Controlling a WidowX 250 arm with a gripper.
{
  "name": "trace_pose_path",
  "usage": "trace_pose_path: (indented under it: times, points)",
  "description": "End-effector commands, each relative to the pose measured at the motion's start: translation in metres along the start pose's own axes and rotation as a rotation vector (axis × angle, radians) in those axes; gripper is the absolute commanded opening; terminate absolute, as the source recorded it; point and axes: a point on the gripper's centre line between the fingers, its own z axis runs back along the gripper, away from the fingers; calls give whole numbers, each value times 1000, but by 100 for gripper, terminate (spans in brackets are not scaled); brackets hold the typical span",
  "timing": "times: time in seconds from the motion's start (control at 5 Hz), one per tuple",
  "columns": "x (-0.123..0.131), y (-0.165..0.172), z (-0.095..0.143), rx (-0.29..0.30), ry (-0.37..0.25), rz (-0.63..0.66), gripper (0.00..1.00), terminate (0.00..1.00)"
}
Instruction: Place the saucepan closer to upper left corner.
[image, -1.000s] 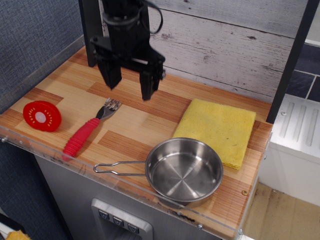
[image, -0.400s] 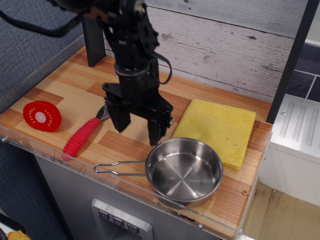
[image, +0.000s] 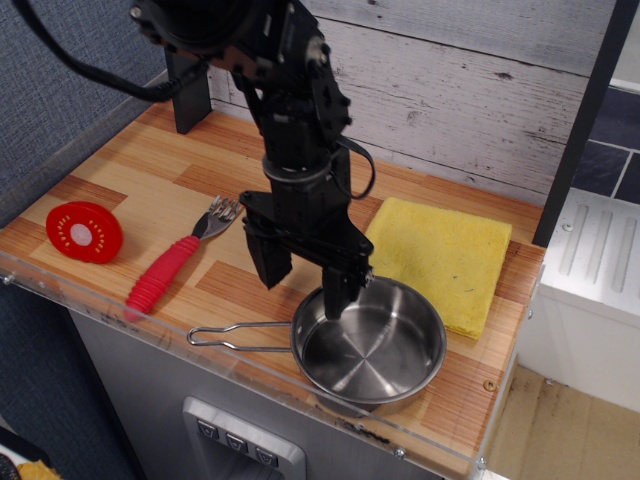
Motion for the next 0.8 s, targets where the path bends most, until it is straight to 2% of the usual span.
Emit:
trace_pose_path:
  times: [0.0,0.6]
  points:
    - [2,-4,-2,1,-1,-20,0,0]
    - [4,-23,8,-25,-29,-116,0,0]
